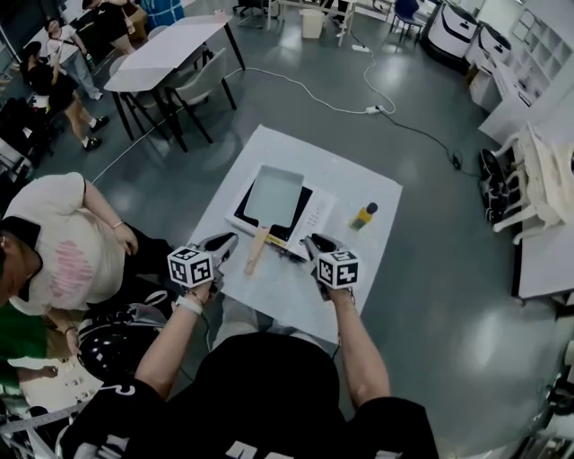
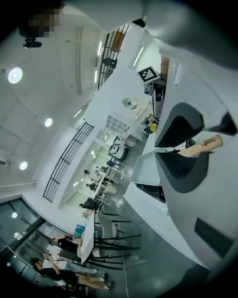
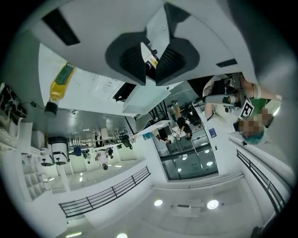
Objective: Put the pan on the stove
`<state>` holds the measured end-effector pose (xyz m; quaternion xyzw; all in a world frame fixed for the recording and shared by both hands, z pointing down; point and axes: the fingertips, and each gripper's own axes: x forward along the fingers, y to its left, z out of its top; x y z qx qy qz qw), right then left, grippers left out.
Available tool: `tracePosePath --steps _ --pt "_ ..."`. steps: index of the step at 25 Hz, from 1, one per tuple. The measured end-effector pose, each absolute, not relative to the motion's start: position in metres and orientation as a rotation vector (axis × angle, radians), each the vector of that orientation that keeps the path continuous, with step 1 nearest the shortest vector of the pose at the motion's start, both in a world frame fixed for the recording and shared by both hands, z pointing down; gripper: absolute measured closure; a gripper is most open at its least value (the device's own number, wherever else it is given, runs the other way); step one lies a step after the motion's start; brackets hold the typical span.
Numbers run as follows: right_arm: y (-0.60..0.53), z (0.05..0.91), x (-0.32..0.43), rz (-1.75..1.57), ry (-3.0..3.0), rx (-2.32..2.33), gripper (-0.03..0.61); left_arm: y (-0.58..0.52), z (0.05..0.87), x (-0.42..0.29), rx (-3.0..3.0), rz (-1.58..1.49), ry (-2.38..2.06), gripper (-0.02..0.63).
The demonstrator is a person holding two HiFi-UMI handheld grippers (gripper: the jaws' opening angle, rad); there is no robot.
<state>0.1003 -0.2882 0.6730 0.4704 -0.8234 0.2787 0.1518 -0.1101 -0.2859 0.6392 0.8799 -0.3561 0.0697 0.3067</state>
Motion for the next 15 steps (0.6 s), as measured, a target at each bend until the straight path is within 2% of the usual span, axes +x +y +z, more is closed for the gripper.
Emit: tracePosePath --steps 5,15 --pt "-0.285 0.664 0.114 0.729 -2.362 1.380 0.552 -0.285 0.630 -0.112 2.361 0.186 -1.015 0.611" --pt "-0.284 0.648 0.121 0.659 -2.400 1.395 0.581 -0.282 0.621 -0.114 2.396 0.201 -1.077 0.614"
